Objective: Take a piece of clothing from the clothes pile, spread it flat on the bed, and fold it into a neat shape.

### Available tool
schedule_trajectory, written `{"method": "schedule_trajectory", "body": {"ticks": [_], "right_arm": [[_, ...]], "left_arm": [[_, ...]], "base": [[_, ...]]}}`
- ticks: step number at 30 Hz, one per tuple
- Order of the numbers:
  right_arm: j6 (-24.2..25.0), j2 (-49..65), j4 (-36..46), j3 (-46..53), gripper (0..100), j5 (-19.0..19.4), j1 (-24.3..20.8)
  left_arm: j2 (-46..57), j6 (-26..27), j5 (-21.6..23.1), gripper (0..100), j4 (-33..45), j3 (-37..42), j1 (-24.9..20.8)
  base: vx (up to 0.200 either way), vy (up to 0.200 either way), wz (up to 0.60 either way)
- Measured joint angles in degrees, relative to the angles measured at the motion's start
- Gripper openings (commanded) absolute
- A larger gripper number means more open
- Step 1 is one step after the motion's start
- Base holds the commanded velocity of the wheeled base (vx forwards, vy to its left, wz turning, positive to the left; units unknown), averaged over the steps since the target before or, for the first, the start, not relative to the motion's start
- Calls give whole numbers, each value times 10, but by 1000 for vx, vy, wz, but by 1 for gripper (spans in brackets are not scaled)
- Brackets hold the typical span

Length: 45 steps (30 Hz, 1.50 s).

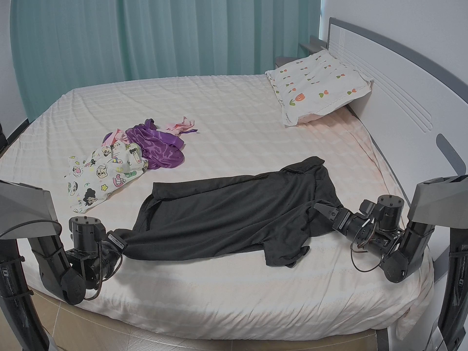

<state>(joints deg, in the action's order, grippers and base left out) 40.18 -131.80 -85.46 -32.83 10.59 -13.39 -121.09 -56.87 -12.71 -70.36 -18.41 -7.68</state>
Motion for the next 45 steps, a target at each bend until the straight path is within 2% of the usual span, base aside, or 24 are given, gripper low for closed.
{"method": "schedule_trajectory", "body": {"ticks": [4, 11, 24, 25, 35, 45], "right_arm": [[0, 23, 0, 44, 100, 4, -5], [1, 38, -1, 107, 100, 3, -72], [-1, -2, 2, 84, 100, -7, -116], [-1, -5, 2, 80, 0, -7, -117], [-2, -14, 0, 71, 0, -21, -112], [-4, 45, 1, 165, 0, -38, -96]], "left_arm": [[-7, 0, 0, 0, -5, 0, 0], [-10, 0, 0, 0, -9, 1, 0], [-10, 1, 0, 0, -9, 1, 0], [-10, 1, 0, 0, -9, 1, 0], [-10, 1, 0, 0, -9, 1, 0], [-6, 3, 0, 0, -9, 7, -2]], "base": [[0, 0, 0], [0, 0, 0], [0, 0, 0], [0, 0, 0], [0, 0, 0], [0, 0, 0]]}}
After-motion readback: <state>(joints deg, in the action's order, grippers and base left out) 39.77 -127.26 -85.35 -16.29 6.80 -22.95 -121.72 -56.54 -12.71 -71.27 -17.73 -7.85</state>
